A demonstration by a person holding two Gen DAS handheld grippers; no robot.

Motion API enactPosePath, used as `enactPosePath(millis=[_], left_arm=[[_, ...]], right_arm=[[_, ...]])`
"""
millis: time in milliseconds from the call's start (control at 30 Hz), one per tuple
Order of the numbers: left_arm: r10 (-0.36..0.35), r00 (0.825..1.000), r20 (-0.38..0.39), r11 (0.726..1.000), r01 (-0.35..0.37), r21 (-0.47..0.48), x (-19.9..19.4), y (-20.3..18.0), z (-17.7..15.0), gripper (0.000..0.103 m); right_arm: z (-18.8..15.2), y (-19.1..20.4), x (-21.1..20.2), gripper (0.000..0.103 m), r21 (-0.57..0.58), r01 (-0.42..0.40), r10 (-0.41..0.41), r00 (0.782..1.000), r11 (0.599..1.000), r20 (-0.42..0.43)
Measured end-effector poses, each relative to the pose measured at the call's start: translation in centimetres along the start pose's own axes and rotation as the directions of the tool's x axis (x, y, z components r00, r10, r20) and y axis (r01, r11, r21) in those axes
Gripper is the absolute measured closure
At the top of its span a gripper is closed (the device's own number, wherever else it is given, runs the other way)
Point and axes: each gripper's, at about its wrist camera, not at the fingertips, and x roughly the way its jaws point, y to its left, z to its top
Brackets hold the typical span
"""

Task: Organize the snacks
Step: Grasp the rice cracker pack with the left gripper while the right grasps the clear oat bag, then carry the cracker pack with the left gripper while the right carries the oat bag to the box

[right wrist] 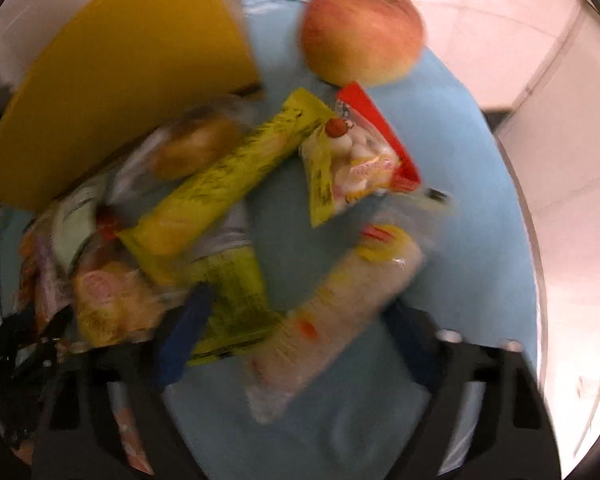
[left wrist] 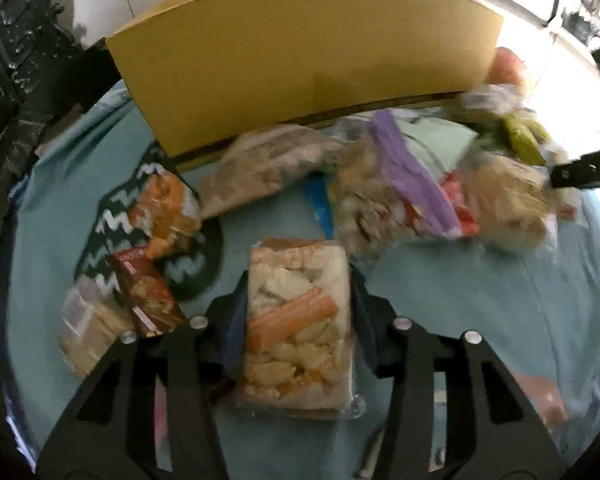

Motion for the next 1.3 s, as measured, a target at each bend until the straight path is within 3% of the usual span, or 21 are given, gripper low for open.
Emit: enactPosePath(millis=[67, 267, 567, 800, 1100, 1300], left_arm=[[-0.019, 1.000, 0.002, 1.000, 0.019, -0.011, -0.3, -0.1, -0.6, 0.057], [-0.077, 0.997, 0.002, 0.994, 0.077, -0.083, -2.0, 0.2, -2.3, 0.057], [-0.078, 0.991, 0.107, 0.991, 0.089, -0.100, -8.0, 0.2, -2.6, 0.057], [-0.083, 0.980, 0.181, 0.991, 0.101, -0.092, -12.0, -1.2, -1.7, 0.057], [-0.076, 0.991, 0.107, 0.991, 0.087, -0.102, -10.6, -1.9, -2.8, 0.057], [-0.075, 0.991, 0.107, 0.992, 0.086, -0.097, -10.8, -1.9, -3.2, 0.057]], right_arm=[[-0.3, 1.5, -0.5, 0.070, -0.127, 0.006, -0.007, 1.000, 0.992, -0.002], [-2.7, 2.6, -1.5, 0.073, -0.253, 0.004, 0.002, 1.000, 0.967, 0.022], [-5.4, -0.5, -4.7, 0.077, -0.235, -0.082, 0.099, 0.993, 0.969, 0.063], [-6.6, -0.1, -8.2, 0.077, -0.251, -0.097, 0.127, 0.986, 0.963, 0.106], [-5.3, -0.2, -3.4, 0.073, -0.221, -0.028, 0.043, 0.997, 0.975, 0.063], [-4.7, 0.6, -5.0, 0.078, -0.217, -0.117, 0.136, 0.988, 0.969, 0.071]])
